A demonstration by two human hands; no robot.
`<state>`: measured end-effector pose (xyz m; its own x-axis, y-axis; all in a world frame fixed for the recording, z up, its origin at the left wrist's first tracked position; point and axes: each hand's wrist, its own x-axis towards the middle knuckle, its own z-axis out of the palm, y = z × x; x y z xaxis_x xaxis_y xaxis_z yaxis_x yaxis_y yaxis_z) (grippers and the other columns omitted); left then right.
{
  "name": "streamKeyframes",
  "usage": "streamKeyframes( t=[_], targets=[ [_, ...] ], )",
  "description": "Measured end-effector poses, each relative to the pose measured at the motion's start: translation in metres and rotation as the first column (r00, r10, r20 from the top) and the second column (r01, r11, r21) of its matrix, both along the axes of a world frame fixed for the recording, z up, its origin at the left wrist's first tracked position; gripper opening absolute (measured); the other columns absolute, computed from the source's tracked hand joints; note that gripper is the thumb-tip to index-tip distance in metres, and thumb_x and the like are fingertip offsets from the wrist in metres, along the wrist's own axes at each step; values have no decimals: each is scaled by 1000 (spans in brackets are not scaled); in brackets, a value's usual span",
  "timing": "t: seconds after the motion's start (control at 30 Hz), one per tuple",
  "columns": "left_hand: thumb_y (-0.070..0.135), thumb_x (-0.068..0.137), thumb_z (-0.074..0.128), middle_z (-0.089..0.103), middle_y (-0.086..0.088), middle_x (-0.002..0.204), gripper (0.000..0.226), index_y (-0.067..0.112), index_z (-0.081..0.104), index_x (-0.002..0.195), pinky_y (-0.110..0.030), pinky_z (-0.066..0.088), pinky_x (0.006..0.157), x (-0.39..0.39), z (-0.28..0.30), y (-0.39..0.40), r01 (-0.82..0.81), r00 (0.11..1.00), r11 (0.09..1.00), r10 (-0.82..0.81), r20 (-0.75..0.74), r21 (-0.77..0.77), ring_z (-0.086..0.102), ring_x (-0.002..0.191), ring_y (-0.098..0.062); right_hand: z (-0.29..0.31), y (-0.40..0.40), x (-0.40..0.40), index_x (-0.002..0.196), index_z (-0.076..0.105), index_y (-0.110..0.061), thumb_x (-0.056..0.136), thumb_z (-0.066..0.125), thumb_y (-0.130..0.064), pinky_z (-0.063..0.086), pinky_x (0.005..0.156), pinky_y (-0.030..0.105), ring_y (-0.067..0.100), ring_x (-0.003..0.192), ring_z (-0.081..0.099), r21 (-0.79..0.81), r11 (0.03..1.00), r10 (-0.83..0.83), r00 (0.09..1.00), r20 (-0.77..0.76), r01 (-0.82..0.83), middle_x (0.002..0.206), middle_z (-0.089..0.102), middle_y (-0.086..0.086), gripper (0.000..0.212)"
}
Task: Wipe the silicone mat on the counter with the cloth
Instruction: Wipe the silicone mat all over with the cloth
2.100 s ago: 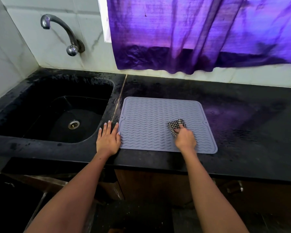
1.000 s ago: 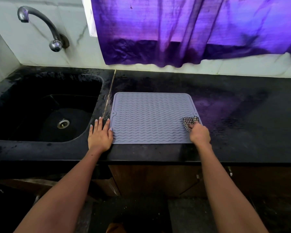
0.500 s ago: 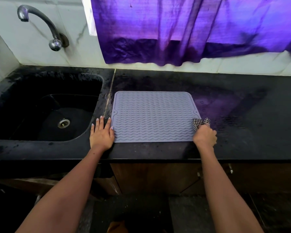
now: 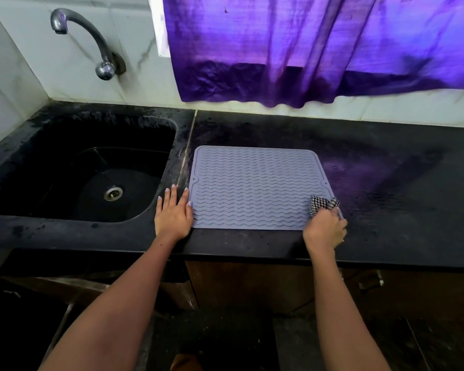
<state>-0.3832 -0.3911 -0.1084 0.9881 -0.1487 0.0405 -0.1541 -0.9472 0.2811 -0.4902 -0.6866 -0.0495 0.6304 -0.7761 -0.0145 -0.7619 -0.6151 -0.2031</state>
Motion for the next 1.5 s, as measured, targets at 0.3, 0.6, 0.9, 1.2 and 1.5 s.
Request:
streamKeyframes(
  t=[0.3, 0.6, 0.9, 1.2, 1.5],
  targets=[
    [35, 101, 19, 9, -9, 160, 51, 22, 19, 150, -41, 0, 121, -2, 4, 0, 10, 1000, 1000, -10, -6, -4, 1, 148, -24, -15, 60, 8, 135, 47, -14, 96, 42, -11, 30, 105, 41, 32, 129, 32, -63, 972, 225, 974, 4, -225, 154, 26, 9, 39],
    [35, 102, 20, 7, -7, 160, 50, 23, 17, 150, -40, -1, 121, -2, 8, 1, 18, 999, 1000, -19, -37, -25, 0, 148, -22, -2, 54, 14, 121, 58, -9, 91, 51, -8, 36, 102, 45, 36, 123, 39, 43, 976, 214, 977, -18, -213, 149, 34, 11, 31],
    [36, 102, 16, 4, -8, 160, 51, 22, 13, 151, -40, -2, 121, -2, 9, 4, 56, 997, 998, -56, -61, -12, -2, 148, -23, -14, 91, 14, 138, 43, -14, 95, 44, -8, 27, 107, 42, 32, 130, 30, -64, 919, 391, 920, 12, -389, 155, 25, 9, 43],
    [34, 102, 16, 2, -7, 160, 52, 22, 8, 151, -38, 2, 122, -1, 9, 12, 121, 992, 990, -118, -43, 78, 0, 148, -22, 0, 93, 25, 118, 60, -12, 89, 56, -7, 36, 99, 40, 31, 120, 39, 41, 946, 321, 946, 46, -323, 143, 42, 10, 30],
    [33, 102, 15, -1, -6, 160, 51, 22, 6, 151, -37, -2, 121, -2, 6, 15, 126, 992, 990, -124, -39, 55, -4, 148, -21, -11, 138, 26, 136, 45, -10, 94, 42, -6, 30, 104, 37, 30, 129, 31, -94, 830, 549, 835, -34, -550, 154, 24, 13, 42]
  ],
)
